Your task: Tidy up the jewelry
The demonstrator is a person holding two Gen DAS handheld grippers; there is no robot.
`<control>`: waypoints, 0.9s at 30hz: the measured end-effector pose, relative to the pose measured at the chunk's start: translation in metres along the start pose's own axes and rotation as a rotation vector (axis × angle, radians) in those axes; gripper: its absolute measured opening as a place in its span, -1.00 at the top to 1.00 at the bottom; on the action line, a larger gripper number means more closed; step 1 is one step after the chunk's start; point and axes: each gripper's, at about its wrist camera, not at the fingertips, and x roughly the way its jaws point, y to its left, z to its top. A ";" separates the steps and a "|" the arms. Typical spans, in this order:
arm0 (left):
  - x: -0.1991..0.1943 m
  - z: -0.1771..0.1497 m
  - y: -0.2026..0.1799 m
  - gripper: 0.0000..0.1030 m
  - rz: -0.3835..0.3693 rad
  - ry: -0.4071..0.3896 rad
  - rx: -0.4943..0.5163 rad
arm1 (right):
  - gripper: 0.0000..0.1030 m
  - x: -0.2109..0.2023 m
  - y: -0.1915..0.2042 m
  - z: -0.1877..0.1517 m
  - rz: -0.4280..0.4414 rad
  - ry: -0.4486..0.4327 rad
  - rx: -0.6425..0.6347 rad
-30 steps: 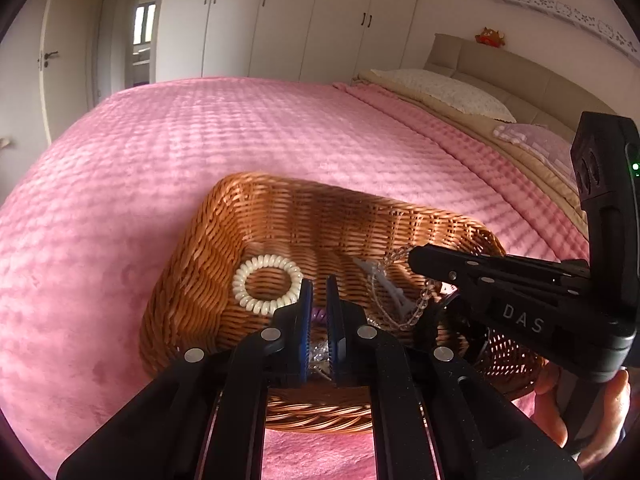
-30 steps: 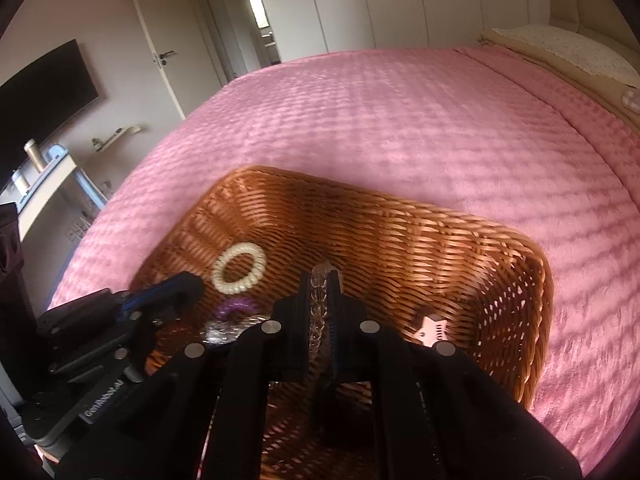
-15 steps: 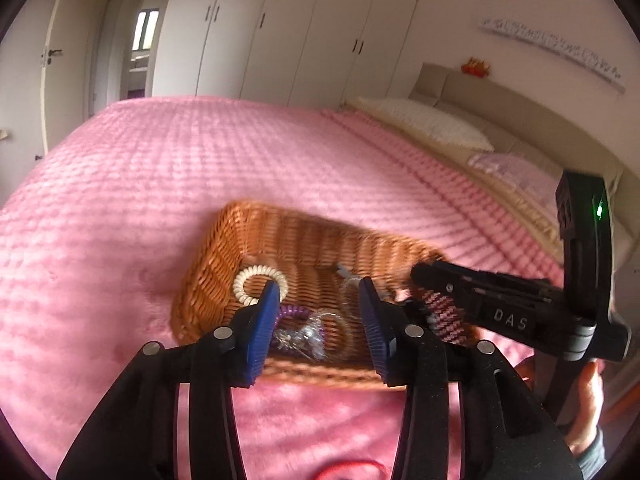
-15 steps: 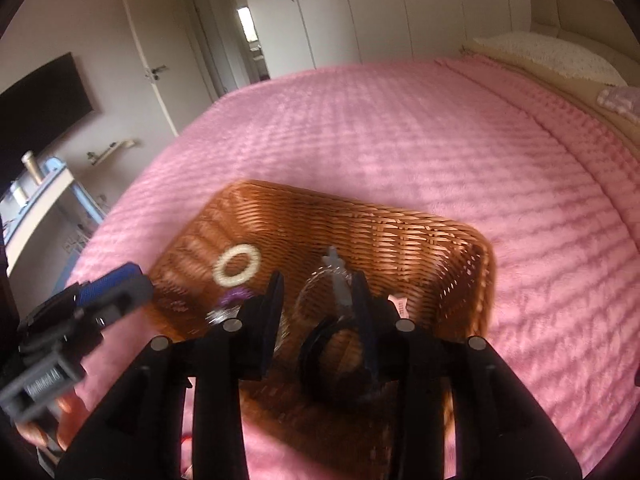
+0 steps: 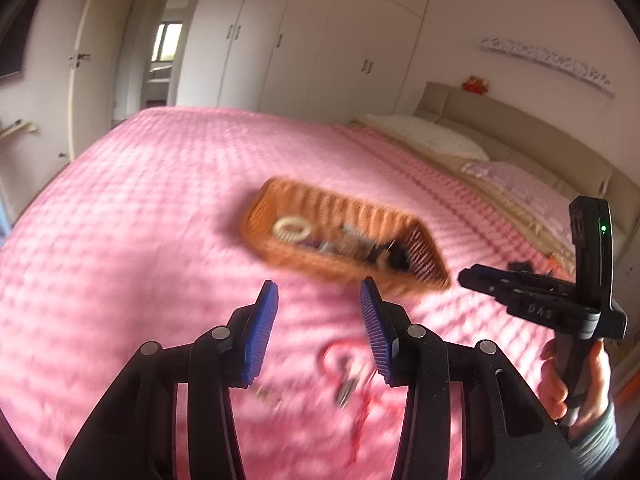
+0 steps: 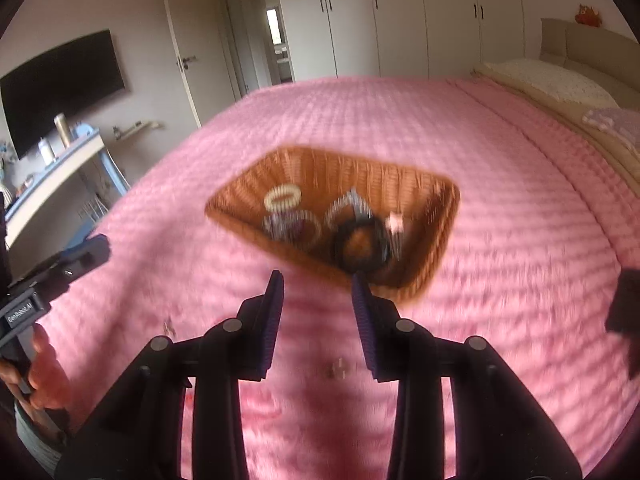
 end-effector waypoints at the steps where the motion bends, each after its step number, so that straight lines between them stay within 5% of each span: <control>1: -0.001 -0.007 0.005 0.20 0.003 0.015 -0.010 | 0.37 0.005 -0.002 -0.008 -0.003 0.020 0.011; 14: 0.049 -0.066 0.042 0.23 0.084 0.264 -0.049 | 0.38 0.041 -0.002 -0.074 -0.012 0.146 0.048; 23: 0.063 -0.065 0.043 0.29 0.111 0.271 -0.030 | 0.38 0.050 -0.006 -0.081 -0.024 0.135 0.060; 27: 0.071 -0.064 0.039 0.62 0.123 0.275 -0.016 | 0.38 0.060 -0.005 -0.073 -0.037 0.142 0.050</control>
